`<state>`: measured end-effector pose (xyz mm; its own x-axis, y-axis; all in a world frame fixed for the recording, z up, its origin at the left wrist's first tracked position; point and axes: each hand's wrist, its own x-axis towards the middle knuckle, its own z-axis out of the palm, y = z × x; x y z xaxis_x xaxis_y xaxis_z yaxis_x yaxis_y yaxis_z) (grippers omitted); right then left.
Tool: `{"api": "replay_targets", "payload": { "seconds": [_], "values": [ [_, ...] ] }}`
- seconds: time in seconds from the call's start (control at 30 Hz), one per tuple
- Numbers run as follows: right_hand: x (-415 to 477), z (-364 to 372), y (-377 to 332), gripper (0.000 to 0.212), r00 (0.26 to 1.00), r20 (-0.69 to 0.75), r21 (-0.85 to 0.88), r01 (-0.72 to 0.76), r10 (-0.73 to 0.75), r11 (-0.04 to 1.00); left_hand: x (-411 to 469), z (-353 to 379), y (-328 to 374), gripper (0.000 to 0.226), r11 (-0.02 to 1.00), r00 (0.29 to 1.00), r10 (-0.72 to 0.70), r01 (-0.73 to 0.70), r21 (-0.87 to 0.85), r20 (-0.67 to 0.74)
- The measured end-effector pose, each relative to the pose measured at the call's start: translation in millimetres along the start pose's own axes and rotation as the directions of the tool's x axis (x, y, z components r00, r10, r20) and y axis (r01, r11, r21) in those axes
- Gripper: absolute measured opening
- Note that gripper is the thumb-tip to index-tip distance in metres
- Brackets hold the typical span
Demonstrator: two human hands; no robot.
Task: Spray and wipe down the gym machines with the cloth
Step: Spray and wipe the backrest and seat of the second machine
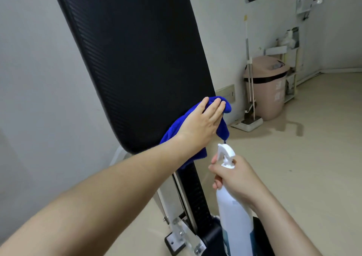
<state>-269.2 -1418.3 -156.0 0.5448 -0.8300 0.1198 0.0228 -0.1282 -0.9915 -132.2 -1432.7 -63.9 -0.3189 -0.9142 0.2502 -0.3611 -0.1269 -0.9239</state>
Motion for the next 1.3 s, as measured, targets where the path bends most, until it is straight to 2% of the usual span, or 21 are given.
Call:
{"api": "replay_targets", "payload": {
  "seconds": [0.1,0.17,0.23,0.3,0.4,0.5,0.63,0.7,0.77,0.83,0.93,1.0,1.13,1.2,1.3],
  "values": [
    [-3.8,3.0,9.8,0.004,1.000,-0.006,-0.020,0.011,-0.011,1.000,-20.1,-10.3,-9.9,0.056,1.000,1.000,-0.008,0.008,-0.029,0.017],
    [-0.1,4.1,12.8,0.005,0.999,0.014,-0.011,0.032,-0.032,0.999,-63.4,-9.9,-30.5,0.055,0.988,0.992,-0.119,0.114,-0.100,-0.041],
    [5.4,5.0,13.7,0.006,0.999,0.029,0.005,0.033,-0.033,0.999,-117.5,-6.9,-58.9,0.054,0.956,0.950,-0.270,0.244,-0.166,-0.159],
    [8.2,11.5,15.6,0.005,0.998,0.056,0.000,0.017,-0.017,1.000,-153.5,-2.7,-82.6,0.055,0.936,0.928,-0.342,0.321,-0.146,-0.149],
    [7.0,26.4,13.3,0.007,0.996,0.084,0.025,-0.001,-0.001,1.000,-142.2,-2.5,-83.6,0.055,0.926,0.919,-0.375,0.364,-0.105,-0.125],
    [3.1,32.9,0.7,0.009,0.997,0.062,0.028,0.043,-0.045,0.999,-105.8,-1.3,-65.9,0.058,0.926,0.924,-0.370,0.359,-0.118,-0.094],
    [2.1,37.0,-30.4,0.009,0.994,0.038,0.029,0.097,-0.098,0.995,-72.3,0.7,-54.0,0.057,0.973,0.971,-0.217,0.207,-0.103,-0.104],
    [7.7,36.7,-49.9,0.009,0.991,0.041,0.009,0.126,-0.127,0.992,-72.3,-0.7,-63.8,0.057,0.974,0.974,-0.205,0.194,-0.116,-0.095],
    [13.5,34.3,-70.1,0.008,0.988,0.071,-0.072,0.146,-0.140,0.987,-80.6,-5.0,-94.1,0.055,0.950,0.944,-0.302,0.287,-0.123,-0.130],
    [16.3,31.1,-86.4,0.015,0.987,0.084,-0.166,0.152,-0.140,0.974,-87.5,-7.4,-133.6,0.051,0.894,0.878,-0.446,0.428,-0.132,-0.175],
    [18.0,28.6,-107.0,0.017,0.989,0.079,-0.166,0.138,-0.126,0.976,-92.9,-12.6,-181.1,0.050,0.788,0.779,-0.608,0.570,-0.230,-0.153],
    [16.6,28.2,-117.4,0.015,0.988,0.103,-0.140,0.133,-0.119,0.981,-91.5,-13.9,-186.8,0.051,0.755,0.757,-0.641,0.591,-0.284,-0.130],
    [15.9,28.6,-141.6,0.005,0.976,0.158,-0.116,0.171,-0.152,0.978,-101.5,-11.5,-178.6,0.048,0.790,0.789,-0.594,0.536,-0.297,-0.157],
    [20.1,29.9,-157.9,0.002,0.972,0.151,-0.138,0.199,-0.178,0.970,-111.7,-11.2,-169.1,0.051,0.835,0.832,-0.529,0.476,-0.275,-0.165],
    [30.3,36.0,-181.4,0.011,0.970,0.112,-0.210,0.235,-0.215,0.949,-123.6,-11.3,-148.3,0.054,0.900,0.908,-0.397,0.356,-0.252,-0.133]
  ]
}}
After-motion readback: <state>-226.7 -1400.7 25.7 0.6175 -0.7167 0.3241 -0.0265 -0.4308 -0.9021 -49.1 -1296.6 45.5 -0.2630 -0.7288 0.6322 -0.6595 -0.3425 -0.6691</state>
